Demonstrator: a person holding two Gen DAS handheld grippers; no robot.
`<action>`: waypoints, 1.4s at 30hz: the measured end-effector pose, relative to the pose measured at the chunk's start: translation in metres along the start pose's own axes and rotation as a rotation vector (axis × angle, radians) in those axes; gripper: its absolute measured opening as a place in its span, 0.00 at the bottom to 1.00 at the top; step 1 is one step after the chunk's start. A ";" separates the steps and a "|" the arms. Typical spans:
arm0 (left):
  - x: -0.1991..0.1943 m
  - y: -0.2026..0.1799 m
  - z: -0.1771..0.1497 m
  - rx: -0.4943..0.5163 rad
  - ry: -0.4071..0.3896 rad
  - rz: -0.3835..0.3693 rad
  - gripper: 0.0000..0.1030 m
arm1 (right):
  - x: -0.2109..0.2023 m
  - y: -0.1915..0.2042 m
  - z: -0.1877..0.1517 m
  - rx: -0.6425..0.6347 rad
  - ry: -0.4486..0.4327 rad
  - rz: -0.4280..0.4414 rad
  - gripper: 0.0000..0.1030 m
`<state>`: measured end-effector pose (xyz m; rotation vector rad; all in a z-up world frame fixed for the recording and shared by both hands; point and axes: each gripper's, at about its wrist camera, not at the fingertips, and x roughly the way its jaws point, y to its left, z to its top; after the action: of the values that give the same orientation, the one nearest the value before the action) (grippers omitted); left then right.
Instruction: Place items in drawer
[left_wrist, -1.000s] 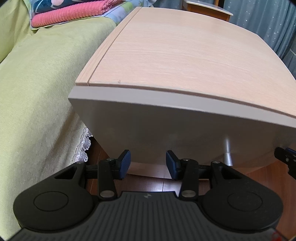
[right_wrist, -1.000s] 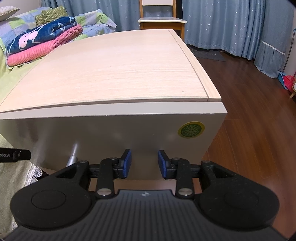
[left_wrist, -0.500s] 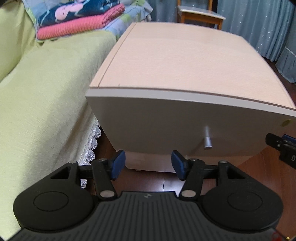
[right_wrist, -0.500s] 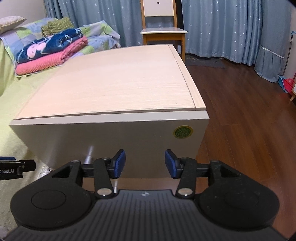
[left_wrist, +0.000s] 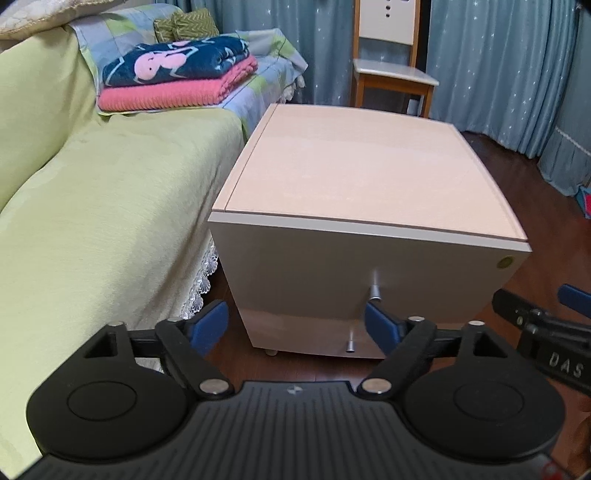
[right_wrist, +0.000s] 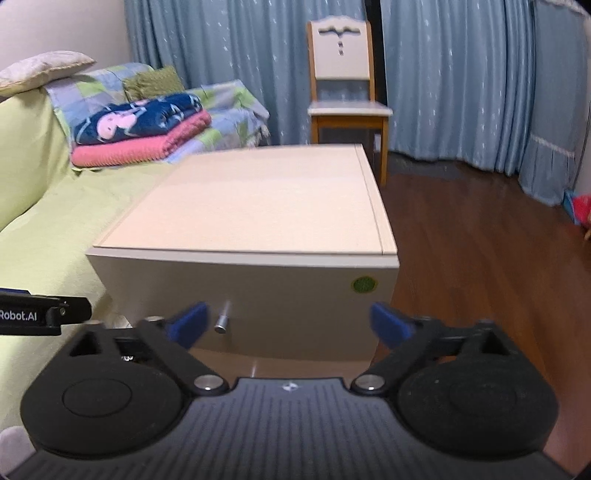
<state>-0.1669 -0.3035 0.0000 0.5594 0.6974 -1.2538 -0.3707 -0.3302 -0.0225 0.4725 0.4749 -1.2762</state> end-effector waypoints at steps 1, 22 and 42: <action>-0.006 0.000 -0.001 -0.004 -0.013 0.001 0.91 | -0.007 0.001 0.000 -0.009 -0.015 -0.001 0.99; -0.085 -0.022 -0.044 0.031 -0.061 -0.060 0.98 | -0.092 -0.010 -0.033 0.026 -0.054 -0.093 0.99; -0.113 -0.026 -0.084 0.015 -0.085 -0.009 0.98 | -0.134 -0.005 -0.066 0.006 -0.037 -0.080 0.99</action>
<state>-0.2242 -0.1750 0.0266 0.5129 0.6207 -1.2850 -0.4102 -0.1878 0.0010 0.4377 0.4627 -1.3617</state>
